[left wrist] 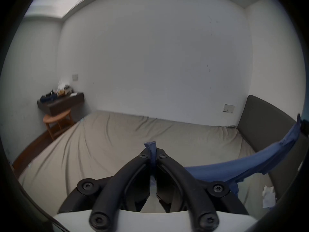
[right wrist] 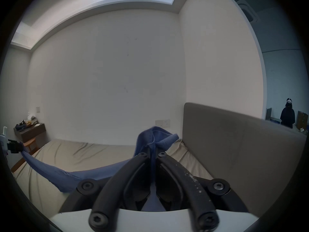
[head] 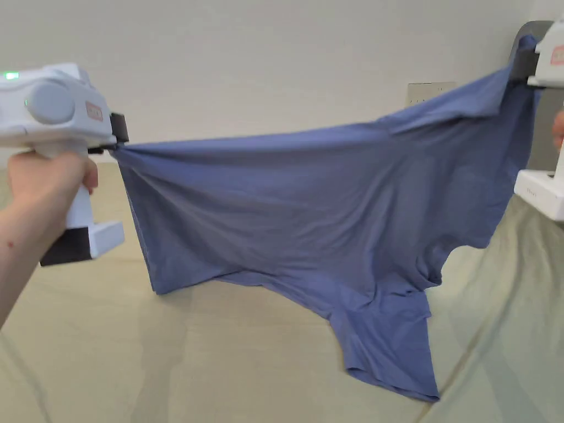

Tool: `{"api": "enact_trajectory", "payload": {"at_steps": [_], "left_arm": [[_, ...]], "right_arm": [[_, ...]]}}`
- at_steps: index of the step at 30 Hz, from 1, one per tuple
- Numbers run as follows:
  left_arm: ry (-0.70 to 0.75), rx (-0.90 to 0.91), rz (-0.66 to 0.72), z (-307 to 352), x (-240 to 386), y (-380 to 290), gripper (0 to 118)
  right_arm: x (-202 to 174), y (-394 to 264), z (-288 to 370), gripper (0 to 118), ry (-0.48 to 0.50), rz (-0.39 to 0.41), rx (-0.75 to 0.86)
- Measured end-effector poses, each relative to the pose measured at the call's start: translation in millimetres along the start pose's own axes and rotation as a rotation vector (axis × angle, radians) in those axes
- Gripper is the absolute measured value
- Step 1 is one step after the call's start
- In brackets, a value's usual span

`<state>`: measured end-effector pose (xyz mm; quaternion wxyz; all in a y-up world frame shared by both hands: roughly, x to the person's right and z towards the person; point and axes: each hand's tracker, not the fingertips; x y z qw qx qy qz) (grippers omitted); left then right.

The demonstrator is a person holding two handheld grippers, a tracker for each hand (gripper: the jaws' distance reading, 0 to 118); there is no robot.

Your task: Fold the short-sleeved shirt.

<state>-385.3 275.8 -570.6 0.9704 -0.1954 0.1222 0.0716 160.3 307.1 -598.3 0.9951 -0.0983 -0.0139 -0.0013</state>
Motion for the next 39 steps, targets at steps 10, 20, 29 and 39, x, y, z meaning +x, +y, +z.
{"api": "enact_trajectory", "payload": {"at_steps": [10,20,29,39], "left_arm": [[-0.033,-0.136,-0.107,65,-46,-109,4],[-0.074,-0.197,-0.105,201,-82,-235,4],[-0.067,-0.391,-0.187,259,-103,-330,4],[-0.032,-0.652,-0.192,232,-111,-401,4]], "right_arm": [[24,-109,116,5,0.108,-0.109,-0.148],[49,-205,251,5,0.172,-0.062,-0.236],[66,-304,326,5,0.142,-0.062,-0.556],[71,-409,323,5,0.196,-0.012,-0.896]]}}
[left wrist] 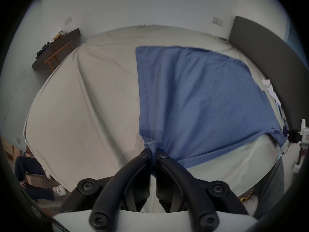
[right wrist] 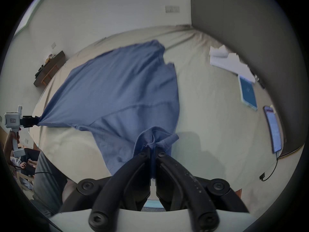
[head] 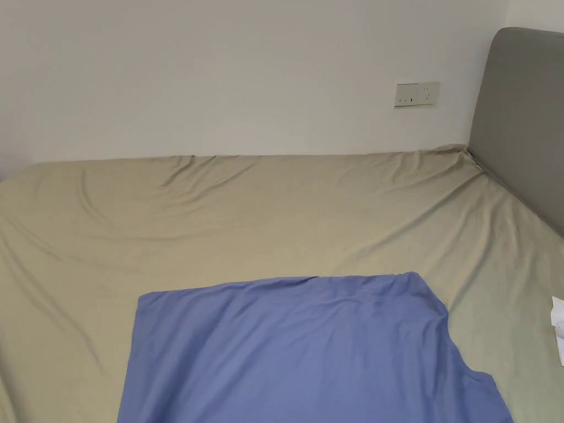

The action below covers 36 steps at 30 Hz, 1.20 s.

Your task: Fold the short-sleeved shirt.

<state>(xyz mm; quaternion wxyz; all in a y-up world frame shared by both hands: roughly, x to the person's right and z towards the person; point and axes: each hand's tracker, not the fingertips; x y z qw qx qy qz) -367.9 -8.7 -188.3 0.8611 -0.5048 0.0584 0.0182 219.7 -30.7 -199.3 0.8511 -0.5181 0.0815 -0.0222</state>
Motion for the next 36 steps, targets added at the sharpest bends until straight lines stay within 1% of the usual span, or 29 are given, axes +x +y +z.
{"api": "enact_trajectory", "payload": {"at_steps": [2,4,7,11,13,14,15,16,17,18,19,20,21,22,23,25,27,30,31,32,33,34,35,36], "left_arm": [[0.015,-0.043,-0.037,-8,2,0,4],[0.005,-0.046,-0.026,-12,4,0,4],[0.016,-0.079,-0.020,-10,13,1,4],[0.020,-0.095,-0.030,-17,15,-6,4],[0.015,-0.102,-0.008,-20,11,-6,4],[0.009,-0.106,0.002,-22,9,-6,8],[0.010,-0.112,0.013,-24,8,-7,21],[0.016,-0.119,0.022,-25,7,-9,44],[0.021,-0.115,0.020,-36,-2,-11,82],[0.029,-0.110,0.022,-34,-6,-12,104],[0.042,-0.075,0.036,-23,-10,-11,116],[0.043,-0.030,0.051,-10,-13,-8,117],[0.043,0.079,0.088,19,-10,0,115],[0.043,0.192,0.118,45,-12,6,114],[0.052,0.287,0.140,68,-14,11,114],[0.080,0.530,0.183,113,-24,14,114],[0.085,0.769,0.228,163,-25,15,118],[0.083,1.014,0.261,217,-26,11,118],[0.108,1.083,0.246,232,-25,9,118],[0.125,1.120,0.230,243,-25,9,116],[0.137,1.131,0.201,252,-20,11,108],[0.135,1.129,0.163,256,-20,14,90],[0.131,1.107,0.148,259,-20,15,57],[0.134,1.069,0.132,259,-20,18,22]], "right_arm": [[-2,-6,-7,5,-0.020,0.033,-0.013],[-5,-7,-9,5,-0.024,0.041,-0.017],[-7,-6,-14,5,-0.020,0.035,-0.051],[-5,-6,-21,5,-0.029,0.050,-0.074],[-5,-4,-24,6,-0.027,0.039,-0.100],[4,-6,-31,6,-0.028,0.029,-0.108],[6,-5,-33,6,-0.024,0.021,-0.123],[7,-1,-32,7,-0.014,0.013,-0.146],[8,3,-28,14,-0.019,0.007,-0.145],[6,7,-22,34,-0.014,-0.011,-0.151],[6,13,-7,57,-0.020,-0.020,-0.101],[5,19,9,89,-0.034,-0.006,-0.011],[2,28,30,104,-0.053,0.028,0.093],[0,42,59,113,-0.065,0.039,0.197],[-2,51,79,118,-0.073,0.032,0.288],[-7,67,122,118,-0.055,0.011,0.495],[-12,78,152,118,-0.029,-0.019,0.668],[-17,79,188,118,-0.020,-0.096,0.844],[-19,76,199,117,-0.025,-0.125,0.913],[-21,73,207,106,-0.031,-0.133,0.960],[-22,71,215,90,-0.028,-0.128,1.006],[-24,71,218,68,-0.039,-0.129,1.037],[-25,71,222,29,-0.060,-0.129,1.026],[-26,71,226,3,-0.073,-0.128,1.023]]}}
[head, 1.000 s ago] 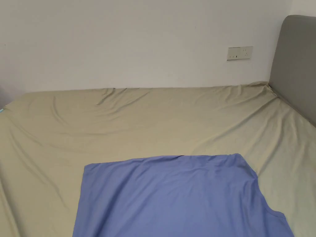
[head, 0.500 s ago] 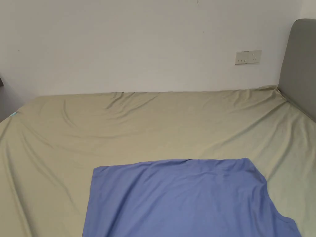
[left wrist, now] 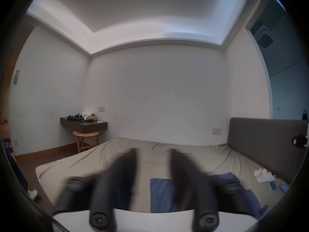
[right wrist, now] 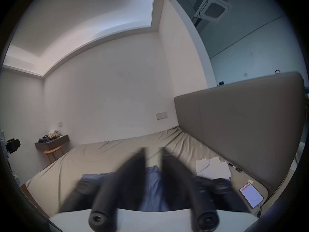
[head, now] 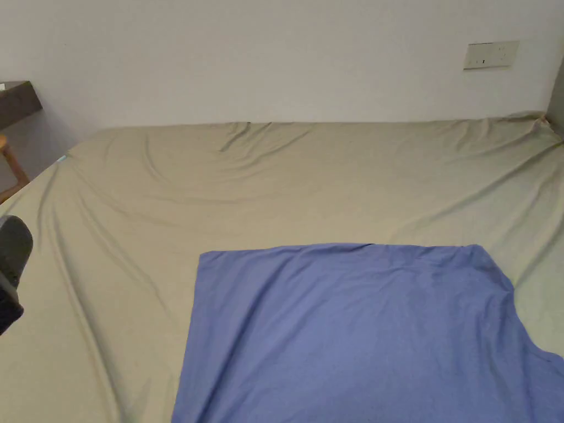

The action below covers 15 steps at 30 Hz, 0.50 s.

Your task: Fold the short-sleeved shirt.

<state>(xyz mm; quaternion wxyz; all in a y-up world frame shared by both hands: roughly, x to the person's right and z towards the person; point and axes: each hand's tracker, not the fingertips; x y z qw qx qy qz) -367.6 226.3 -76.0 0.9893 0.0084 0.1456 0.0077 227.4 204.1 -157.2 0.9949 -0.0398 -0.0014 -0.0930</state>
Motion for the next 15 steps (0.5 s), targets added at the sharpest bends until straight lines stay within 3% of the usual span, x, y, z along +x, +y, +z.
{"api": "enact_trajectory", "payload": {"at_steps": [1,8,14,15], "left_arm": [[-0.013,-0.035,0.001,-5,0,0,0],[-0.143,-0.364,0.030,-35,-9,-34,0],[-0.266,-0.865,-0.003,-85,-4,-135,0],[-0.238,-0.886,0.014,-89,-4,-159,9]], "right_arm": [[3,2,3,1,0.003,-0.019,0.016],[7,11,12,0,0.005,-0.045,0.033],[7,5,12,0,0.010,-0.049,0.002],[4,3,11,0,0.002,-0.039,-0.004]]}}
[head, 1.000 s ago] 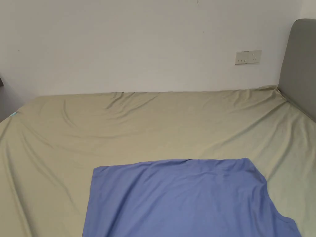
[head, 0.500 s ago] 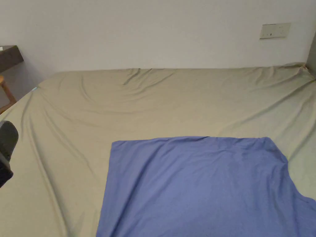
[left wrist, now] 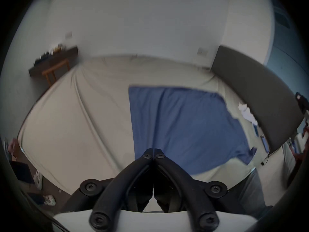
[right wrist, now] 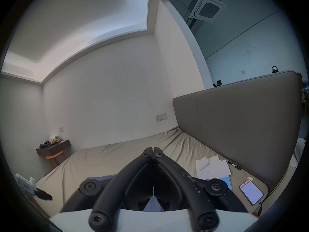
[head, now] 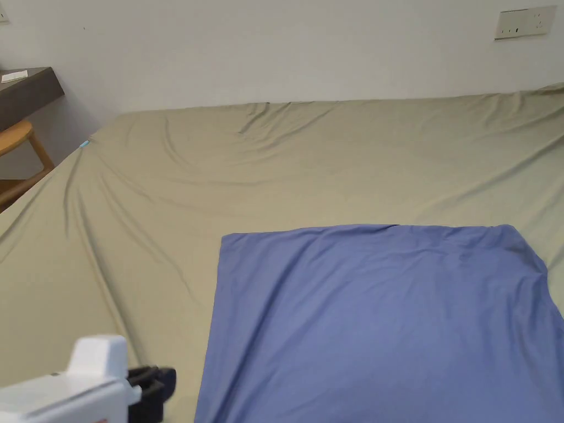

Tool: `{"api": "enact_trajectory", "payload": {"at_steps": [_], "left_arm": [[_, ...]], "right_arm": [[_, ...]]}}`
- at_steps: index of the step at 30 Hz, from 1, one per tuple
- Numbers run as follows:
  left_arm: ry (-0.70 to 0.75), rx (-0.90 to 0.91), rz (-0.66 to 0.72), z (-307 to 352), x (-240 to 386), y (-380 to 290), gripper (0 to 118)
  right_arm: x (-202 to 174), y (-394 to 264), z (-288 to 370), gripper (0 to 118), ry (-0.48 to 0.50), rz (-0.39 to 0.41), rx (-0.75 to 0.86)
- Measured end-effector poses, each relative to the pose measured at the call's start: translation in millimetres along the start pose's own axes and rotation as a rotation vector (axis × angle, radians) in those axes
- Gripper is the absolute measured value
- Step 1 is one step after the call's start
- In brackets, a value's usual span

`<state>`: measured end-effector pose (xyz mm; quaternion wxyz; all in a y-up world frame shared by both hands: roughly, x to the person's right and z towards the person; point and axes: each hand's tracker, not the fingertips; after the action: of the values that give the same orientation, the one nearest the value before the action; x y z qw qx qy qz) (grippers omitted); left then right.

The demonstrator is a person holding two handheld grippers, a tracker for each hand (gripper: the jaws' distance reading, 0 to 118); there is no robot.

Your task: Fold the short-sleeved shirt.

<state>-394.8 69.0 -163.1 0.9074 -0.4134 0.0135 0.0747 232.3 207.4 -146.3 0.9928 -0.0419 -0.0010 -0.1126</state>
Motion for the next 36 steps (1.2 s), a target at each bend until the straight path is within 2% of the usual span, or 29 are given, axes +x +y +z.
{"api": "enact_trajectory", "payload": {"at_steps": [1,2,3,5,7,9,10,12,15,16,17,18,23,24,25,26,27,28,29,30,31,32,33,34,35,36], "left_arm": [[-0.009,-0.077,-0.022,-19,0,-8,43],[0.027,-0.127,-0.036,-33,-3,-19,102],[0.049,-0.185,-0.083,-50,-3,-29,118],[0.040,-0.178,-0.083,-68,-3,-44,103],[0.040,-0.231,-0.074,-83,10,-56,106],[0.077,-0.299,-0.145,-101,23,-69,106],[0.080,-0.314,-0.175,-110,10,-71,103],[0.070,-0.346,-0.178,-118,14,-78,53],[0.073,-0.315,-0.173,-107,11,-71,46],[0.049,-0.296,-0.112,-102,8,-69,35],[0.052,-0.270,-0.097,-96,7,-68,12],[0.074,-0.232,-0.113,-84,8,-63,3],[0.001,-0.062,0.036,-42,8,-37,3],[0.003,-0.032,0.023,-34,11,-30,3],[0.019,-0.006,0.013,-25,15,-23,3],[0.017,0.025,0.000,-22,18,-18,3],[-0.006,0.040,-0.004,-16,19,-11,3],[-0.013,0.048,0.012,-10,19,-5,3],[-0.024,0.079,0.029,-5,18,-1,3],[-0.041,0.089,0.034,-9,14,-1,3],[-0.043,0.086,0.035,-11,12,0,3],[-0.038,0.087,0.027,-12,11,1,3],[-0.016,0.091,0.004,-13,12,1,3],[0.018,0.086,-0.038,-8,14,5,3],[0.034,0.069,-0.065,-10,13,5,3],[0.034,0.062,-0.056,-12,11,3,3]], "right_arm": [[-1,-1,-1,0,-0.001,0.015,-0.010],[-2,-2,-2,0,-0.001,0.028,-0.023],[-5,-4,-2,0,-0.008,0.033,-0.026],[-4,-5,-4,0,-0.005,0.040,-0.049],[-5,-7,-5,0,-0.012,0.033,-0.057],[-5,-9,-7,0,-0.013,0.016,-0.069],[-5,-11,-8,0,-0.013,0.014,-0.075],[2,-17,-8,0,-0.023,0.022,-0.097],[4,-26,-11,0,-0.030,0.040,-0.143],[6,-33,-13,0,-0.029,0.049,-0.176],[8,-40,-15,0,-0.023,0.055,-0.205],[12,-51,-19,0,-0.017,0.065,-0.250],[38,-140,-44,0,-0.039,0.112,-0.566],[46,-161,-49,0,-0.037,0.105,-0.608],[57,-179,-58,0,0.009,0.052,-0.698],[65,-195,-62,14,0.037,0.010,-0.725],[76,-212,-66,49,0.034,-0.030,-0.734],[83,-223,-71,88,0.041,-0.034,-0.787],[85,-232,-76,112,0.026,-0.034,-0.834],[87,-241,-79,109,0.036,-0.030,-0.888],[91,-251,-76,102,0.107,-0.035,-0.883],[92,-256,-76,88,0.122,-0.045,-0.883],[91,-260,-78,69,0.110,-0.049,-0.902],[90,-263,-80,43,0.097,-0.054,-0.917],[84,-258,-76,7,0.100,-0.062,-0.923],[82,-259,-75,4,0.107,-0.072,-0.917]]}}
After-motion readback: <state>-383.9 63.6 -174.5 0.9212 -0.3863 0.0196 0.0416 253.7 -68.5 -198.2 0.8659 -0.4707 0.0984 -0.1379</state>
